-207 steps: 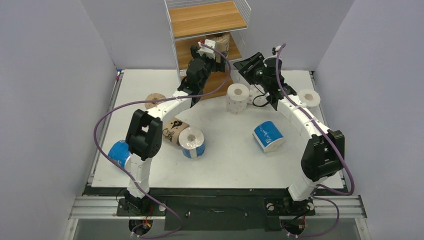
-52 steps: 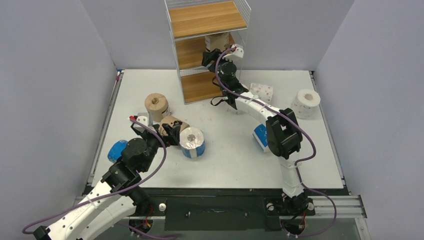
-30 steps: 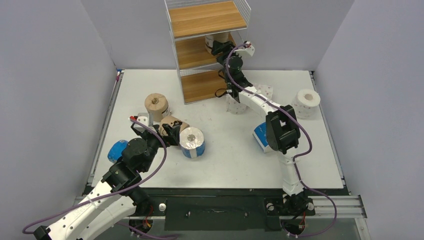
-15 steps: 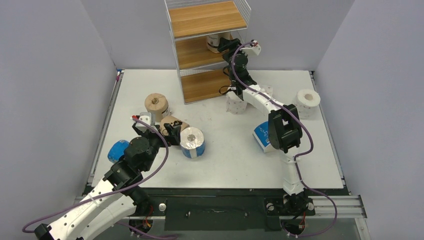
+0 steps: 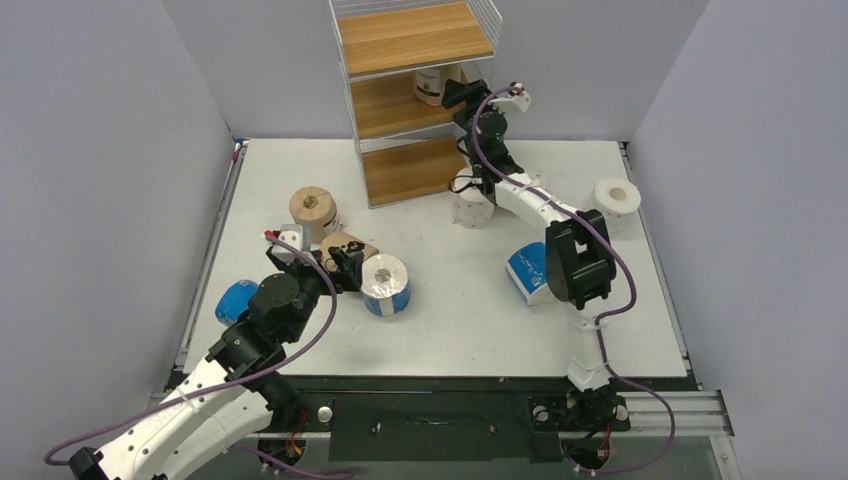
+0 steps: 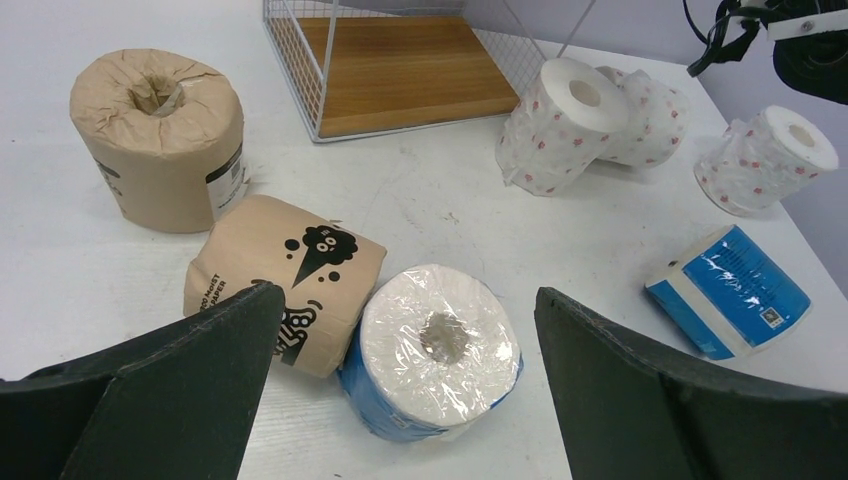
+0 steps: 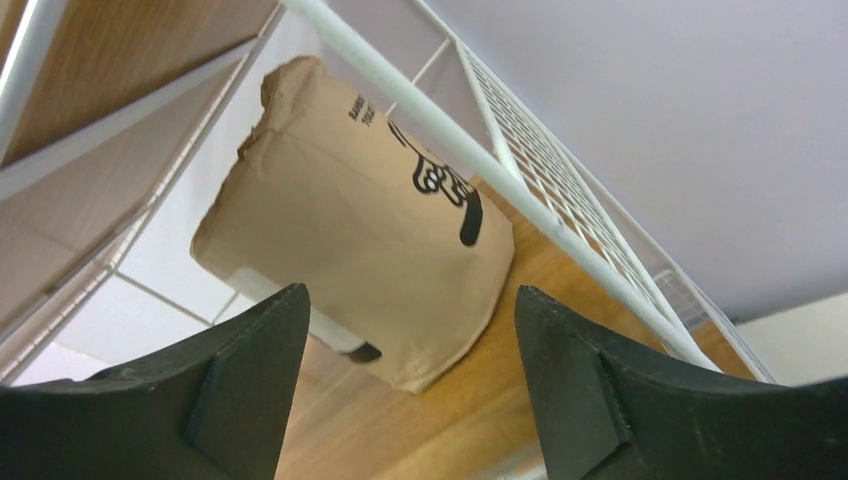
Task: Place and organize the paper towels onto the shelf
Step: Adjust the paper towel at the center of the board.
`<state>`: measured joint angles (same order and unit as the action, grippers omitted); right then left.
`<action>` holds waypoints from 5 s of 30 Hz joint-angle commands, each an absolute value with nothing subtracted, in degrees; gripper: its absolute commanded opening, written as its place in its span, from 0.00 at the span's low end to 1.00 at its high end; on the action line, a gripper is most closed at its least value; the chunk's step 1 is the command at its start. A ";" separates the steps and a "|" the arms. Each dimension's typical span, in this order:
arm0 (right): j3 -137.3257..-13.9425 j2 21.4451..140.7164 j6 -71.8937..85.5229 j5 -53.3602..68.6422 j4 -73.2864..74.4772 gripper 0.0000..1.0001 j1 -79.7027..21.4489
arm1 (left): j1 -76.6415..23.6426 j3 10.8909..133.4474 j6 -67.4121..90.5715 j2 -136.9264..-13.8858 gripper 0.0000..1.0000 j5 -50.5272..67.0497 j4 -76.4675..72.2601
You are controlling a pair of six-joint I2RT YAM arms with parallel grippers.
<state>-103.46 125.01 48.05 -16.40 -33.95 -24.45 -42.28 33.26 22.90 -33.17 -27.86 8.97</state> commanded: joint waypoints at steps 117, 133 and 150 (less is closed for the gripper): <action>-32.99 41.78 43.49 -8.73 20.78 0.90 -23.73 | -39.74 49.57 44.62 -74.57 0.43 -17.28 26.79; -37.80 41.34 39.55 -5.26 22.75 0.90 -23.72 | -43.66 51.27 41.36 -71.08 0.35 -17.85 27.85; -45.05 47.62 39.41 -1.27 21.24 0.90 -23.77 | -48.22 59.06 37.82 -76.10 0.34 -14.63 23.44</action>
<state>-41.74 47.66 40.45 -1.61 22.92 -23.35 -45.89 53.34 38.50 -74.04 -15.88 28.88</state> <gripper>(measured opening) 0.904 0.409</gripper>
